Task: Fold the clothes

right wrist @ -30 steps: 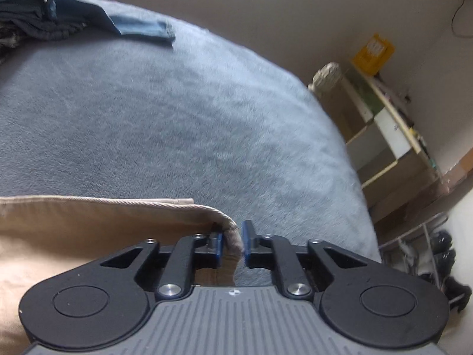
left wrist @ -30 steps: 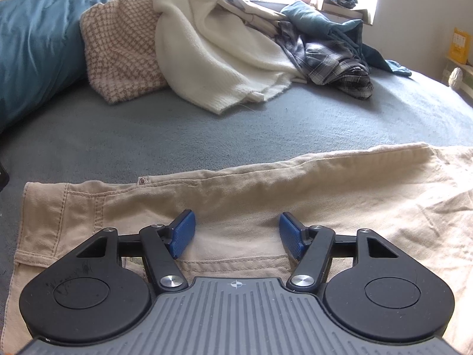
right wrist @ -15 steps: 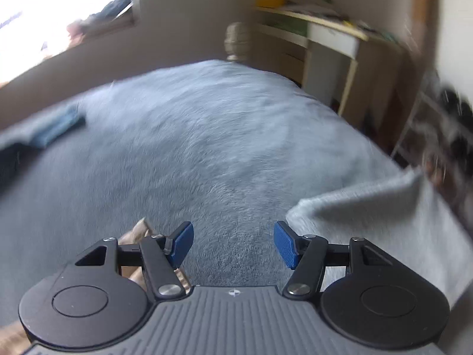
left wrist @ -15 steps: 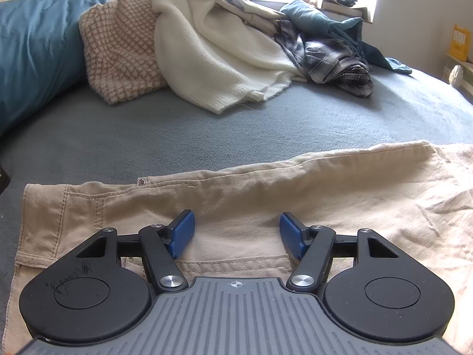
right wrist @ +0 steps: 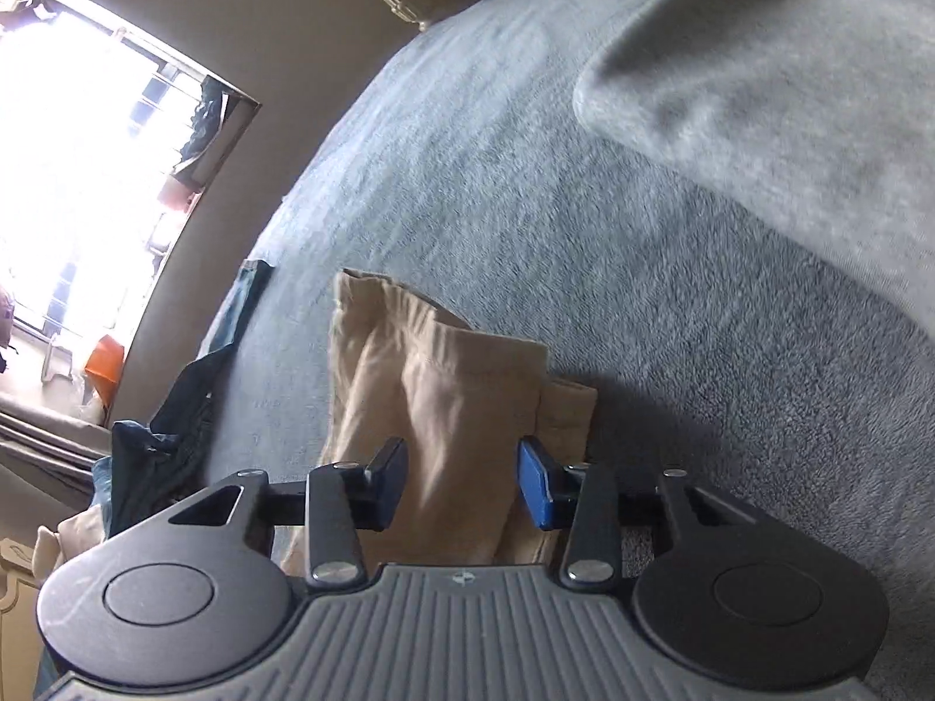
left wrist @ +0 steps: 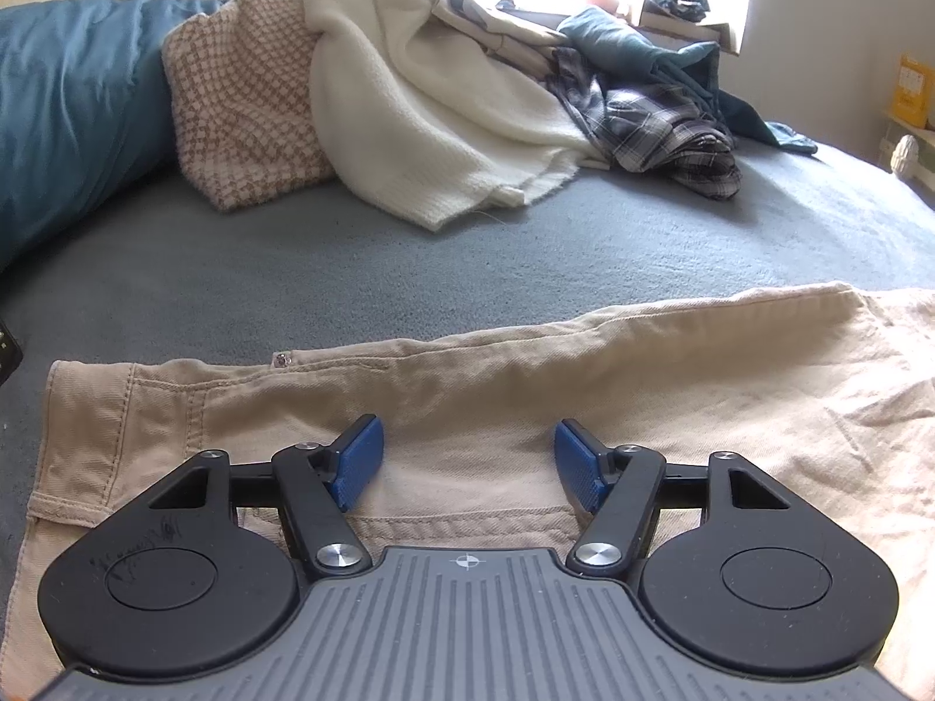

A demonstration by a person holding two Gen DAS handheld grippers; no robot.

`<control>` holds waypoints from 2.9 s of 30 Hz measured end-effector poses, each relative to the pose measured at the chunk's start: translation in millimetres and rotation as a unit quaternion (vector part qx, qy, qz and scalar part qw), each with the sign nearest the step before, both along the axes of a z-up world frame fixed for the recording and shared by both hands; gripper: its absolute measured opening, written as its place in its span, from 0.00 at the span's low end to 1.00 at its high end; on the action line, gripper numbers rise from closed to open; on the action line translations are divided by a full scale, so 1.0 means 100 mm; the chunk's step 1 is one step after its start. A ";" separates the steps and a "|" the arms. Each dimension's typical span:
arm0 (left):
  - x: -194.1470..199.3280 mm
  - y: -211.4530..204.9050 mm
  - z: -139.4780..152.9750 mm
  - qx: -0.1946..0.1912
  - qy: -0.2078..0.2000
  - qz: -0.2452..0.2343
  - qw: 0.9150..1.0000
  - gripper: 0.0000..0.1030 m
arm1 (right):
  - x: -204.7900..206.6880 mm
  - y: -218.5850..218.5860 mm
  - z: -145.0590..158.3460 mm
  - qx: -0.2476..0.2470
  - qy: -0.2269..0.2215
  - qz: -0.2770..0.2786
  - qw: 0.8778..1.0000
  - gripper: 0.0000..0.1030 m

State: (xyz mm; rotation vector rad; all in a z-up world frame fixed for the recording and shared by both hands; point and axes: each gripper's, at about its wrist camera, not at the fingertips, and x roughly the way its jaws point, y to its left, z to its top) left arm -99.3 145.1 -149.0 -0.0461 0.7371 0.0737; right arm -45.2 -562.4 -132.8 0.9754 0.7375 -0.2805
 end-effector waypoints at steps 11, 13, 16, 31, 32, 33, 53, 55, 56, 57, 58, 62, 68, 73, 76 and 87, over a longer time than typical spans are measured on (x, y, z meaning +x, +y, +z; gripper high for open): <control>-0.02 -0.05 -0.03 0.011 -0.012 0.004 1.000 0.66 | 0.08 0.06 -0.16 -0.026 0.001 -0.004 1.000 0.04; -0.03 -0.05 -0.02 0.011 -0.012 0.004 1.000 0.66 | 0.05 0.05 -0.13 -0.036 0.002 -0.005 0.999 0.03; -0.02 -0.04 -0.03 0.012 -0.013 0.003 1.000 0.66 | 0.00 0.03 -0.08 -0.050 0.004 -0.005 0.999 0.03; -0.02 -0.05 -0.04 0.012 -0.017 0.004 1.000 0.67 | -0.28 0.04 0.20 -0.175 0.018 -0.028 0.984 0.30; -0.03 -0.04 -0.04 0.012 -0.018 0.004 1.000 0.67 | -0.32 0.09 0.25 -0.186 0.008 -0.021 0.982 0.30; -0.03 -0.04 -0.04 0.013 -0.019 0.004 1.000 0.67 | -0.33 0.21 0.31 -0.197 -0.003 0.005 0.980 0.30; -0.05 -0.02 -0.06 0.005 -0.028 0.003 1.000 0.68 | -0.11 1.66 0.48 -0.292 -0.039 0.329 0.897 0.29; -0.05 -0.03 -0.05 0.005 -0.029 0.003 1.000 0.68 | 0.17 1.49 0.54 -0.255 -0.024 0.270 0.928 0.32; -0.05 -0.03 -0.05 0.004 -0.029 0.003 1.000 0.68 | 0.28 1.39 0.56 -0.235 -0.012 0.237 0.943 0.38; -0.05 -0.03 -0.05 0.003 -0.029 0.003 1.000 0.68 | 0.39 1.30 0.57 -0.221 -0.001 0.208 0.953 0.39; -0.05 -0.02 -0.05 0.002 -0.029 0.003 1.000 0.68 | 0.47 1.20 0.57 -0.223 0.005 0.190 0.956 0.39; -0.04 -0.02 -0.05 0.001 -0.028 0.002 1.000 0.69 | 0.82 0.81 0.55 -0.233 0.033 0.118 0.965 0.40; -0.02 -0.03 -0.05 0.006 -0.023 0.000 1.000 0.69 | 1.12 0.37 0.42 -0.221 0.074 0.088 0.969 0.46; -0.01 -0.06 -0.04 0.014 -0.016 0.002 1.000 0.70 | 1.26 0.36 0.32 -0.147 0.108 0.091 0.979 0.48; 0.00 -0.07 -0.04 0.017 -0.015 0.004 1.000 0.71 | 1.39 0.40 0.26 -0.121 0.142 0.087 0.978 0.48; 0.01 -0.06 -0.05 0.012 -0.018 0.004 1.000 0.71 | 1.74 0.54 0.11 -0.125 0.238 0.088 0.959 0.36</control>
